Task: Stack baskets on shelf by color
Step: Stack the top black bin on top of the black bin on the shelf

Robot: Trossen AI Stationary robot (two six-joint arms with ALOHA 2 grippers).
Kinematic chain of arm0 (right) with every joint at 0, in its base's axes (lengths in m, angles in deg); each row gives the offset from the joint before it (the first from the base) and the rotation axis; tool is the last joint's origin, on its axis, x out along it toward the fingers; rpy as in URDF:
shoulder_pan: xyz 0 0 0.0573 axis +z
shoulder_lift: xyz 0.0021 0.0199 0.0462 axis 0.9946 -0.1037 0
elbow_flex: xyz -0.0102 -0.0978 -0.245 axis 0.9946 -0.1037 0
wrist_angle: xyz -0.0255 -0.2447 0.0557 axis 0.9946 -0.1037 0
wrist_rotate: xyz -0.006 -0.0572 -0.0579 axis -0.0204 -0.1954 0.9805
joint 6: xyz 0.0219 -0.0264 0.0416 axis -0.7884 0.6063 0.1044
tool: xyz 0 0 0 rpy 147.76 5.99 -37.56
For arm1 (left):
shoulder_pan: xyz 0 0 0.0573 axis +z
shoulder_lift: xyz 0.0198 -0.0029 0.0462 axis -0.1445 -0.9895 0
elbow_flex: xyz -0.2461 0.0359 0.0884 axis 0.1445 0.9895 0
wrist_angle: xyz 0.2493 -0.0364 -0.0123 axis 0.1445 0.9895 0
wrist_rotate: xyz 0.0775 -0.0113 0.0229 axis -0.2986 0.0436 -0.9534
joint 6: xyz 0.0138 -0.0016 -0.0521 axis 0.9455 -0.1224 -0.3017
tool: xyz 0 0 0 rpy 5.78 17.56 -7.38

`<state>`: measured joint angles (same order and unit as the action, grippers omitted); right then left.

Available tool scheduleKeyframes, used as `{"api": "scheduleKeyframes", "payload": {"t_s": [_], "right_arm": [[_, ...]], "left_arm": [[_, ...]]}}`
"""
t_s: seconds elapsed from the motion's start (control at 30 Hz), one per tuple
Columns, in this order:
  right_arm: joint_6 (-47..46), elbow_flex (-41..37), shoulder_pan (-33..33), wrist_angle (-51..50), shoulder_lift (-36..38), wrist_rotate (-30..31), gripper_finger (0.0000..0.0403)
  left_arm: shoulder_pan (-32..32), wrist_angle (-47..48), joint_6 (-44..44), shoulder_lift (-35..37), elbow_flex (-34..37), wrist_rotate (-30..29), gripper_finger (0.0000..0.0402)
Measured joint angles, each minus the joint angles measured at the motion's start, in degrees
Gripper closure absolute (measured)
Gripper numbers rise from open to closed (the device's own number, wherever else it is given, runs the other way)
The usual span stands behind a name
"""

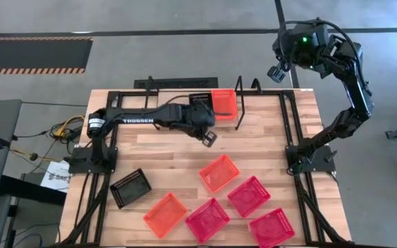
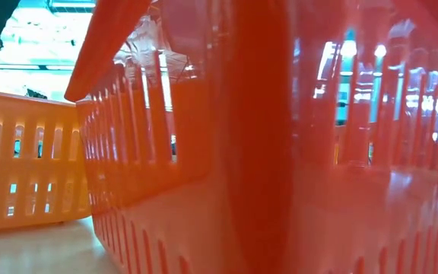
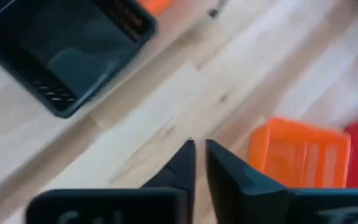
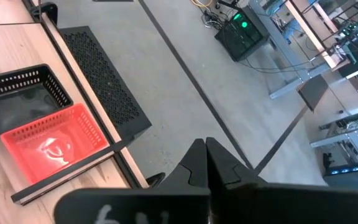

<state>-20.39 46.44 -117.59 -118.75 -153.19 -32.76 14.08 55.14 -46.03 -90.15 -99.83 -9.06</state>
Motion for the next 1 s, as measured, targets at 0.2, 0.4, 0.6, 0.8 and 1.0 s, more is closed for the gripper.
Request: {"api": "scheduleKeyframes", "payload": {"t_s": [0.2,0.4,0.6,0.8,1.0], "right_arm": [[-0.72,0.00,0.13,0.00,-0.04,-0.72,0.0402],[-3.09,0.00,0.12,-0.03,-0.07,-1.17,0.0402],[-3.65,0.00,0.02,-0.07,-0.07,-1.21,0.0402],[-4.96,0.00,0.02,-0.04,-0.07,-1.20,0.0402],[-5.11,0.00,0.02,-0.07,-0.07,-1.18,0.0402]], "left_arm": [[1.31,0.22,8.49,0.00,0.00,-0.76,0.0400],[3.29,0.62,21.37,-4.37,0.04,7.39,0.0401],[3.98,4.68,27.38,-9.40,0.09,7.19,0.0401],[5.11,5.00,31.19,-9.45,0.09,0.28,0.0402],[7.69,2.81,32.80,-9.20,0.07,0.02,0.0401]]}}
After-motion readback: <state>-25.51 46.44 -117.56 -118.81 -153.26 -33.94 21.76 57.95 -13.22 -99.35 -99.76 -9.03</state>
